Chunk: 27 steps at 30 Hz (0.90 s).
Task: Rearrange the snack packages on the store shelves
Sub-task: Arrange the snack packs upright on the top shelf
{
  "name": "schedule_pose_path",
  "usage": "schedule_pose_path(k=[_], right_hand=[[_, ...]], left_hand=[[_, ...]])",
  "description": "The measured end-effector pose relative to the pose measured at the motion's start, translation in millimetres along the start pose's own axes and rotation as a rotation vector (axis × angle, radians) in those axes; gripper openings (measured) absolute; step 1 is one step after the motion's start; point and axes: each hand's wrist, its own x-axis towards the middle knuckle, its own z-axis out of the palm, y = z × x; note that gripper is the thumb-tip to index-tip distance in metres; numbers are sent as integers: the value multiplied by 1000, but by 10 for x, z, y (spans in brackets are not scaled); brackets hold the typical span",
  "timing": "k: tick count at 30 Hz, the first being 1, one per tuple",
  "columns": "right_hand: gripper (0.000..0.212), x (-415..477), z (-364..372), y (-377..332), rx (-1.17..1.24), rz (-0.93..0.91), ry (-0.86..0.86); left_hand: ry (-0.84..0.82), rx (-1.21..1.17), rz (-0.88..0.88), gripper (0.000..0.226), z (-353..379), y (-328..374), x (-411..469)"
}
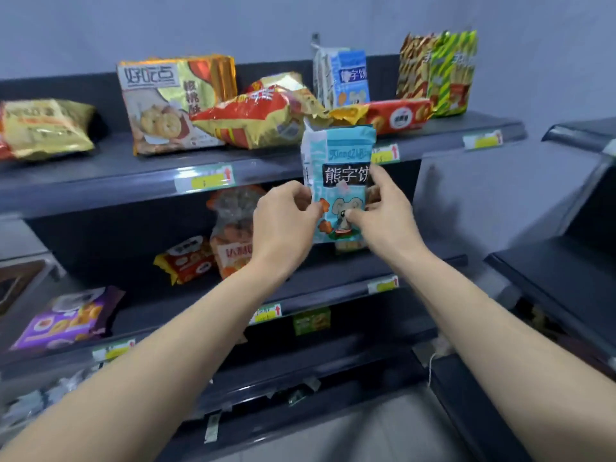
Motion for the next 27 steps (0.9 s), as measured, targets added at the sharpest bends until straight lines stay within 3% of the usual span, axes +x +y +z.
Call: schedule_pose_path(k=[6, 13, 18, 27], right_hand=[[61, 588, -439, -267, 40, -171, 184], [58, 1391, -671, -511, -38, -245, 224], [57, 1946, -636, -513, -25, -255, 165], [52, 2768, -535, -424, 65, -187, -164]], left_hand=[[25, -69, 189, 10, 163, 582, 584], [43, -94, 233, 10, 352, 945, 1417], [94, -90, 197, 11, 465, 957, 1866], [239, 80, 64, 15, 641, 937, 2398]])
